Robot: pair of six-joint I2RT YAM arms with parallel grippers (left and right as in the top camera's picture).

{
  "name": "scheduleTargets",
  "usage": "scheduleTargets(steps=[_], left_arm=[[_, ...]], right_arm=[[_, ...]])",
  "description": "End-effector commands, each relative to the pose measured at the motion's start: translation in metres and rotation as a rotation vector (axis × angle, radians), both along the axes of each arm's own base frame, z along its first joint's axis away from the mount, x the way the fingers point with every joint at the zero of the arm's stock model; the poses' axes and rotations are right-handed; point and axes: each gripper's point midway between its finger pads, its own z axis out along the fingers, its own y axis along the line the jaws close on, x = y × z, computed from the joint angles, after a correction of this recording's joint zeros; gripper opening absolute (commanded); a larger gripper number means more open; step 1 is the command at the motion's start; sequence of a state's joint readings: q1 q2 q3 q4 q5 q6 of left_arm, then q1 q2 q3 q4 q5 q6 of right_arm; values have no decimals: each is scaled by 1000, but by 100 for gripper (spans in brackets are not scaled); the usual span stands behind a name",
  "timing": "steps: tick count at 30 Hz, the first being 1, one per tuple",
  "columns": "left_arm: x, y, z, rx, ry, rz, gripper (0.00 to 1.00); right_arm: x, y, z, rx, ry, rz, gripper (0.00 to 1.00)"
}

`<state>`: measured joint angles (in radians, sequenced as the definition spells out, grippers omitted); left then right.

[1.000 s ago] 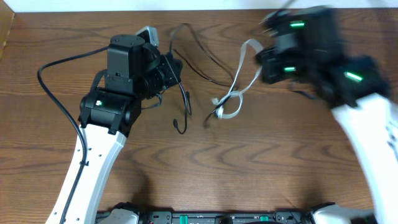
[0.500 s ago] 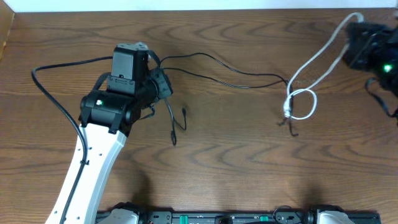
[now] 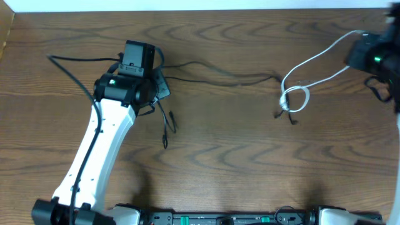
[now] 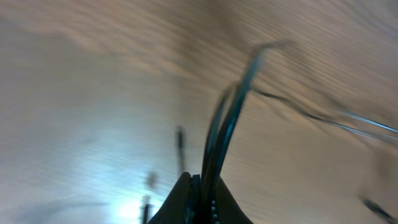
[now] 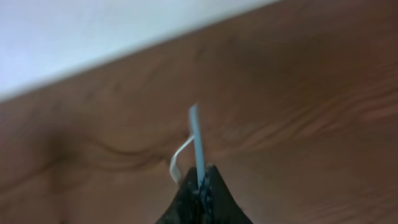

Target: Untangle cables

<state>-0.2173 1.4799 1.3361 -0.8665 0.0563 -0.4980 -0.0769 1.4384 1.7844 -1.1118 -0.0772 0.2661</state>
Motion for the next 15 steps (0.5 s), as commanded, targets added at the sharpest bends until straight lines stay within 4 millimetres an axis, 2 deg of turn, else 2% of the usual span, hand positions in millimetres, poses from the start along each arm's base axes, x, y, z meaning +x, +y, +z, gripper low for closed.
scheduleTargets(steps=[1, 4, 5, 7, 8, 9, 10, 15], left_arm=[[0, -51, 7, -202, -12, -266, 7], [-2, -67, 14, -284, -29, -333, 8], [-3, -70, 16, -299, -28, -342, 17], [-4, -73, 17, -319, -25, -352, 46], [-5, -75, 18, -328, -24, -357, 70], [-6, -76, 18, -338, -23, -362, 86], [-6, -77, 19, -343, -22, -365, 94], [-4, -84, 25, -382, -44, -391, 95]], right_arm=[[8, 70, -38, 139, 124, 328, 1], [9, 99, -50, 178, 159, 440, 1], [8, 108, -51, 190, 163, 474, 1], [5, 120, -50, 203, 160, 517, 1], [4, 124, -48, 206, 157, 529, 1], [2, 129, -45, 215, 150, 547, 1], [0, 135, -42, 225, 142, 567, 1], [-12, 160, -19, 335, 83, 673, 1]])
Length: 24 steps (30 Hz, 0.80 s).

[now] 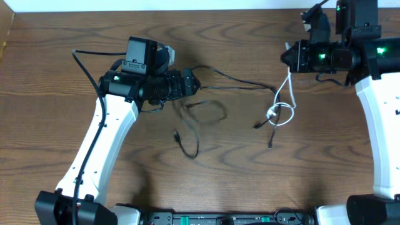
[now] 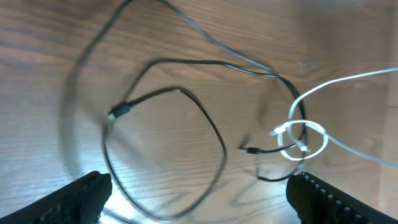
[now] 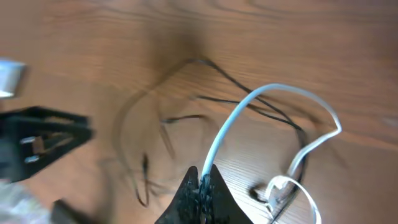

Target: Untangle cables

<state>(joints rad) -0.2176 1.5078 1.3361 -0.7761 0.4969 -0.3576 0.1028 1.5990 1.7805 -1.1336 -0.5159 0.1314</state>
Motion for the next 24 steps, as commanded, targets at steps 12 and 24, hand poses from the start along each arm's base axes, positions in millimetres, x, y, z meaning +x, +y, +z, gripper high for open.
scheduleTargets(steps=[12, 24], left_arm=[[3, -71, 19, -177, -117, -249, 95], [18, -134, -49, -304, 115, -207, 96]], right_arm=[[-41, 30, 71, 231, -95, 89, 1], [-66, 18, 93, 203, -155, 35, 1]])
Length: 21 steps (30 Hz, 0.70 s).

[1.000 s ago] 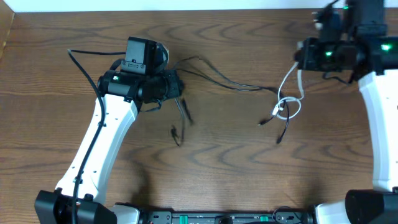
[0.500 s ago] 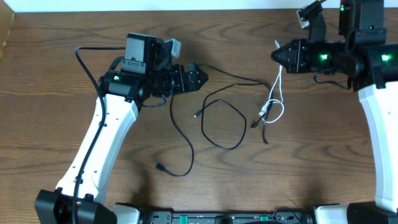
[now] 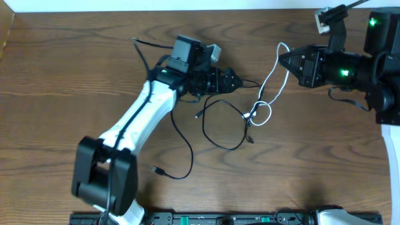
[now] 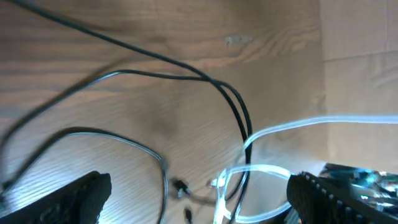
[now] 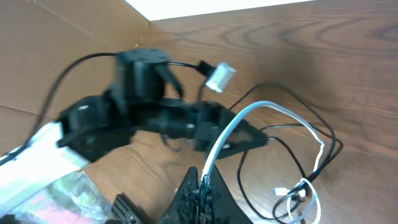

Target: Untangle cables

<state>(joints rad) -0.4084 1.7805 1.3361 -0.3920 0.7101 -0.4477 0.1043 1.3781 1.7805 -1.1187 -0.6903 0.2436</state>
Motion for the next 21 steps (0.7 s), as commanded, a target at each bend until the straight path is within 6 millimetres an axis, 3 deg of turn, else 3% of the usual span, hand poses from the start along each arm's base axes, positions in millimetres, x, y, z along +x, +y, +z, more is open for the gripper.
scheduleTargets(steps=[1, 10, 21], left_arm=[[-4, -16, -10, -84, 159, 31, 96], [10, -73, -14, -387, 286, -66, 95], [8, -81, -70, -340, 399, -27, 97]], right_arm=[[-3, -1, 4, -3, -2, -15, 1], [-3, -1, 4, -4, -3, -16, 1], [-3, -2, 2, -12, -1, -23, 1]])
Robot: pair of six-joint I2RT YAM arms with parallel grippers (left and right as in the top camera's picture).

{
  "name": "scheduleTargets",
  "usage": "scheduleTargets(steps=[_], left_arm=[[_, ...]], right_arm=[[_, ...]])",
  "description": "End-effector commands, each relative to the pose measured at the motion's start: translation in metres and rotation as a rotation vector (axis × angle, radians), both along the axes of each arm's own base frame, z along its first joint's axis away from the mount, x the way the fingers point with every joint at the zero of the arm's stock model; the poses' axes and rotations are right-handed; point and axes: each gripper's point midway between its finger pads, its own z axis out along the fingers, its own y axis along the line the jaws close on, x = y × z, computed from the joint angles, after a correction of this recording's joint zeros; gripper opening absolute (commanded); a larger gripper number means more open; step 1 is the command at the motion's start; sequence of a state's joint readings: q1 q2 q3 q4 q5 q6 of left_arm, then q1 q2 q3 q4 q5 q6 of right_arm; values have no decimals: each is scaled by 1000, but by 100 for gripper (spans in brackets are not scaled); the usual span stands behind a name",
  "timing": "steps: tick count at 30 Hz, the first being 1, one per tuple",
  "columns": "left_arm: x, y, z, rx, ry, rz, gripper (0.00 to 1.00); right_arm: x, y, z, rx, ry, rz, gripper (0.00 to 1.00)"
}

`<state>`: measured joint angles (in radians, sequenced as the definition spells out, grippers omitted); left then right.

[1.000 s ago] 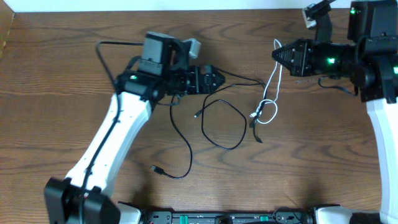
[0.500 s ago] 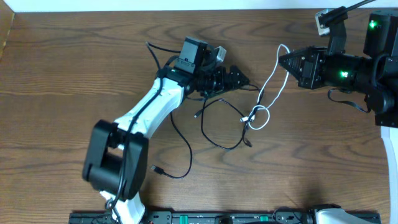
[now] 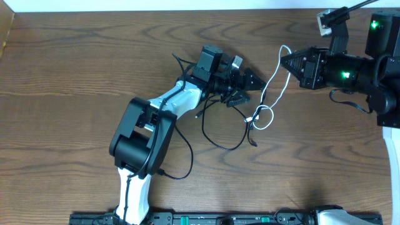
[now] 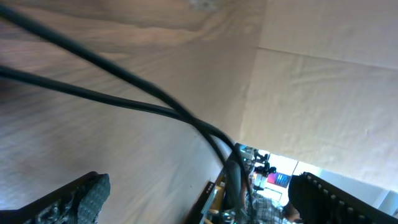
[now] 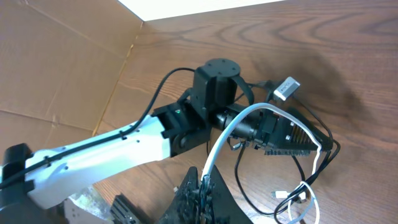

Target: Untangle cables

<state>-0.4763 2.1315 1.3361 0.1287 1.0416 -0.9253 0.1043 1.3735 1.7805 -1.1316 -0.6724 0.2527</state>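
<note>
The white cable (image 3: 273, 80) runs from my right gripper (image 3: 282, 62), which is shut on it, down to a small loop (image 3: 263, 117) hooked round the black cable (image 3: 220, 139). The black cable lies in loose loops mid-table. My left gripper (image 3: 249, 87) stands open at the black strands, just left of the white cable. In the left wrist view two black strands (image 4: 155, 106) cross above the open left gripper (image 4: 199, 183). The right wrist view shows the right gripper (image 5: 202, 180) pinching the white cable (image 5: 231, 129), with the left gripper (image 5: 311, 140) beyond.
The black cable's free plug (image 3: 155, 169) lies near the front, left of centre. The wooden table (image 3: 75, 62) ends at a white strip along the back. A cardboard wall (image 5: 62, 62) stands at the left side. My left arm (image 3: 150, 125) stretches across the middle.
My open left gripper has moved right, from left of the black loop to just beside the white cable. The right gripper still holds the white cable in about the same place.
At first my left gripper was shut on the black cable at the left and my right held the white cable at the far right. Then the left was open, the black cable slack mid-table, the right nearer the centre. The left has since moved to the tangle.
</note>
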Motion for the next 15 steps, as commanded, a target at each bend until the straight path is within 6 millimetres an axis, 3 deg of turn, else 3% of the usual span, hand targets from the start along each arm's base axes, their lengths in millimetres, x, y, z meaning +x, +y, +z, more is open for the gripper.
scheduleTargets(steps=[1, 9, 15], left_arm=[[4, 0, -8, 6, 42, 21, 97], [15, -12, -21, 91, 89, 173, 95], [13, -38, -11, 59, 111, 229, 79]], right_arm=[[-1, 0, 4, -6, -14, -8, 1], [-2, 0, 3, -7, -6, -8, 1], [-2, 0, 3, -7, -7, -8, 1]])
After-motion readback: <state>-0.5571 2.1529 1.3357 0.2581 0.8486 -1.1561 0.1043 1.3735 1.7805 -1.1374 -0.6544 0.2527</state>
